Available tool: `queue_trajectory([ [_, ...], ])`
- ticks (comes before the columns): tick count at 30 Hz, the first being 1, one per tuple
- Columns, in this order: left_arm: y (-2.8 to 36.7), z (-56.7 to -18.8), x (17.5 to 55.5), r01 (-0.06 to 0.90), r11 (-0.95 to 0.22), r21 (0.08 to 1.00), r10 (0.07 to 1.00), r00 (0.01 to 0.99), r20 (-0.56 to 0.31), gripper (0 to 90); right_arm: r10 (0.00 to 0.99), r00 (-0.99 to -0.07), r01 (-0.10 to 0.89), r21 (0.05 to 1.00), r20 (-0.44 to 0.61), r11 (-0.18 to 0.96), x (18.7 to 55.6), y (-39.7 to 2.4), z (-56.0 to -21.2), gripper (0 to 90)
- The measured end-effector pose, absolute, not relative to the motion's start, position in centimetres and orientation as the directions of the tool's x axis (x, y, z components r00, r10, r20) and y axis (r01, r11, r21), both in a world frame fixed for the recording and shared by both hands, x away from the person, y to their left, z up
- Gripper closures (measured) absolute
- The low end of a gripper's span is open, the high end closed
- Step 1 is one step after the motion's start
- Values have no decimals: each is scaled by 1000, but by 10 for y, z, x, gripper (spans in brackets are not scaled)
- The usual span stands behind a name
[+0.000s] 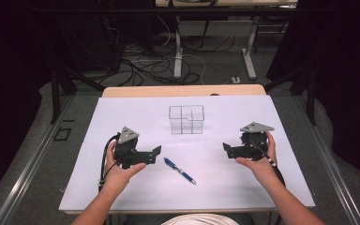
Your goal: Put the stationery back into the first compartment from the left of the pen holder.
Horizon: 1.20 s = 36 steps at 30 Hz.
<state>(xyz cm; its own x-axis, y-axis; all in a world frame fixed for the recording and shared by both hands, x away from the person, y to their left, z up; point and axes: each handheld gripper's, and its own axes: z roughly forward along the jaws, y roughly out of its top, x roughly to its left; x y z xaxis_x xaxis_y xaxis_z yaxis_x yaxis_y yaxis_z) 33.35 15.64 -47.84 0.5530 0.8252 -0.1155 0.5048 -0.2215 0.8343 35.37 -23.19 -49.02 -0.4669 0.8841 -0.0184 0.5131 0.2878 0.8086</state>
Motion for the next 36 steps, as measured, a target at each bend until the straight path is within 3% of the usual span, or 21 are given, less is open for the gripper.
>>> queue_trajectory([
  [6,163,-478,329,500,-185,846,830,540,-138,3,835,-549,498,788,-36,361,348,-208,-486,90],
  [12,172,-478,330,519,-156,841,834,525,-169,12,774,-633,524,746,18,411,343,-182,-485,256],
  [28,183,-481,331,523,-152,839,845,509,-164,41,685,-728,510,673,7,535,345,-123,-500,371],
  [36,187,-482,332,535,-132,834,852,491,-181,51,640,-766,514,656,62,552,342,-102,-514,462],
])
